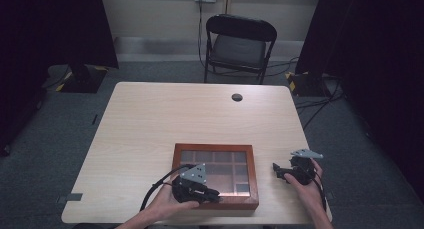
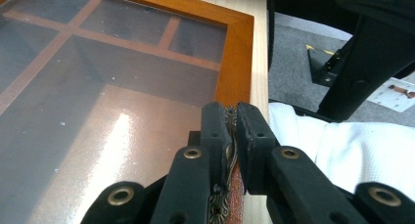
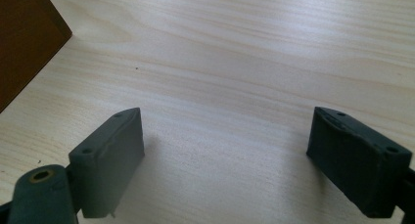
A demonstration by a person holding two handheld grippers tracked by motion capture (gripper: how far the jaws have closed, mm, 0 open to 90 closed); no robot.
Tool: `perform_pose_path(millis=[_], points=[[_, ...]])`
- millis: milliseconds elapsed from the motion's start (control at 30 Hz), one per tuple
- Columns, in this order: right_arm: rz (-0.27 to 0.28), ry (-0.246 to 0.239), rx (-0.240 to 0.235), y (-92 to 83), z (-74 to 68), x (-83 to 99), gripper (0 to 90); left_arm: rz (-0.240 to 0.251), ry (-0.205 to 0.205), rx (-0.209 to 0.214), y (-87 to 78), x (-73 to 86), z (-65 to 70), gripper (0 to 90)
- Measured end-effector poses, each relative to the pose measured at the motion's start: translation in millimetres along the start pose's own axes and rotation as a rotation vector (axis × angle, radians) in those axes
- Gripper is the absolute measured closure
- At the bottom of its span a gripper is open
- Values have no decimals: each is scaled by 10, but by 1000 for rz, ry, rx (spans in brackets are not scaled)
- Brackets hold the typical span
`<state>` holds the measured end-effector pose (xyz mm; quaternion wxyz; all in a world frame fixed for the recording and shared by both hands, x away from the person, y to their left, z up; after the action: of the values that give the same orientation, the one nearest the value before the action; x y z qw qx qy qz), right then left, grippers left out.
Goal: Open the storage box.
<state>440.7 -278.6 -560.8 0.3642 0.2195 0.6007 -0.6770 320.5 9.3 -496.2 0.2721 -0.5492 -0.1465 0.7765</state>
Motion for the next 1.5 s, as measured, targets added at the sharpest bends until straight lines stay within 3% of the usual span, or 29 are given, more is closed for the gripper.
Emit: perform_pose_path(millis=[33, 367, 500, 533, 567, 600, 800, 867, 1100, 1267, 1333, 1500], points=[[-2, 0, 1, -2, 0, 1, 125, 8, -23, 10, -2, -3, -7, 829], [-9, -6, -13, -16, -18, 2, 134, 18, -46, 24, -13, -46, -7, 830], [-13, -14, -87, -76, -109, -1, 145, 19, -57, 36, -28, -59, -3, 830], [-13, -14, -87, -76, -109, -1, 145, 19, -57, 36, -28, -59, -3, 830], [-9, -16, -121, -104, -156, -13, 144, 11, -53, 40, -53, -79, 3, 830], [-9, -16, -121, -104, -156, -13, 144, 11, -53, 40, -53, -79, 3, 830], [30, -12, -206, -219, -263, -77, 144, 5, -44, 33, -75, -120, 10, 829], [62, -11, -255, -314, -339, -126, 145, -1, -42, 33, -78, -128, 11, 829], [94, -58, -354, -464, -552, -176, 145, -10, -31, 36, -116, -187, 20, 830], [105, -87, -395, -530, -652, -192, 162, -6, -37, 36, -112, -203, 22, 831], [113, -92, -391, -542, -654, -198, 170, -7, -36, 36, -122, -207, 22, 830], [117, -94, -433, -594, -662, -197, 190, -4, -43, 49, -141, -223, 22, 830]])
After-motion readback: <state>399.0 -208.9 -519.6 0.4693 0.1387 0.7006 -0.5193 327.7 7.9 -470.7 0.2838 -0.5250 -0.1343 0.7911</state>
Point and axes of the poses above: each handheld gripper's, and its own axes: y roughly forward along the jaws, x roughly out of its underside, z roughly to its right, the point moved 9 cm from there along y, roughly forward along the jaws, and after that the axes turned 15 degrees about x, right-handed, at the moved point
